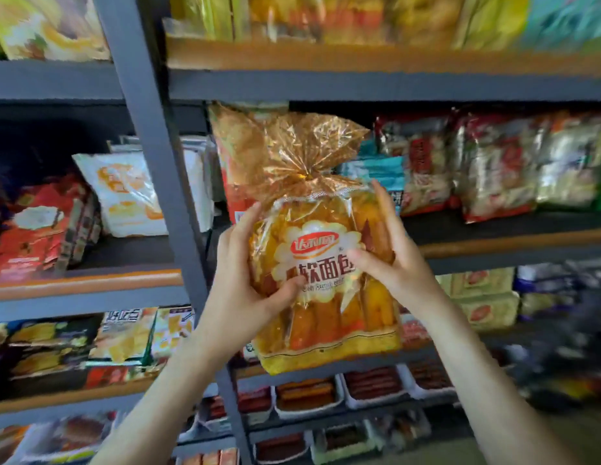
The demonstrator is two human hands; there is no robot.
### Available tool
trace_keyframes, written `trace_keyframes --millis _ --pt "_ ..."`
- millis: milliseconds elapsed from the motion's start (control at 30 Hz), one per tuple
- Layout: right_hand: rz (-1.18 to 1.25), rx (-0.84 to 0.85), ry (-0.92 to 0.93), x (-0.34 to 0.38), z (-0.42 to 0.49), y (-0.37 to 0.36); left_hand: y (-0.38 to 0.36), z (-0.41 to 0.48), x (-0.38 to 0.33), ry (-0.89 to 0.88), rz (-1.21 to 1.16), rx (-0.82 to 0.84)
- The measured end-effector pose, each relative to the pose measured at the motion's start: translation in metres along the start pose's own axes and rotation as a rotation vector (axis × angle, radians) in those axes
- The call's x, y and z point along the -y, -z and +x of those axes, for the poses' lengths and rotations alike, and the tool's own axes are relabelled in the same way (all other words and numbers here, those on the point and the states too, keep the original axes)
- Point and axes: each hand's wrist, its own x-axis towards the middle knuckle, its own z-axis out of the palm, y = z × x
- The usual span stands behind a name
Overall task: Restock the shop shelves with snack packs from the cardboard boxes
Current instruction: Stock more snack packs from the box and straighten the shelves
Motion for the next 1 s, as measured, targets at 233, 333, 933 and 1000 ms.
trace_keyframes --millis 233,333,933,1000 --pt "0.049 -0.179 -0.132 -0.024 -0.022 0.083 -0.086 0.038 -0.026 -0.058 -0.031 0.145" --pt "0.07 -0.24 -0.15 -0.04 -0.026 0.12 -0.126 0.055 -0.039 -0.071 -0.016 0.173" --pt "0.028 -0.404 -0.267 -0.14 -0.094 0.411 -0.429 0.134 -0.138 -0.069 -0.252 0.409" --pt "0.016 -0.448 -0.288 -0.145 -0.106 0.427 -0.452 0.139 -0.143 -0.064 -0.283 0.469"
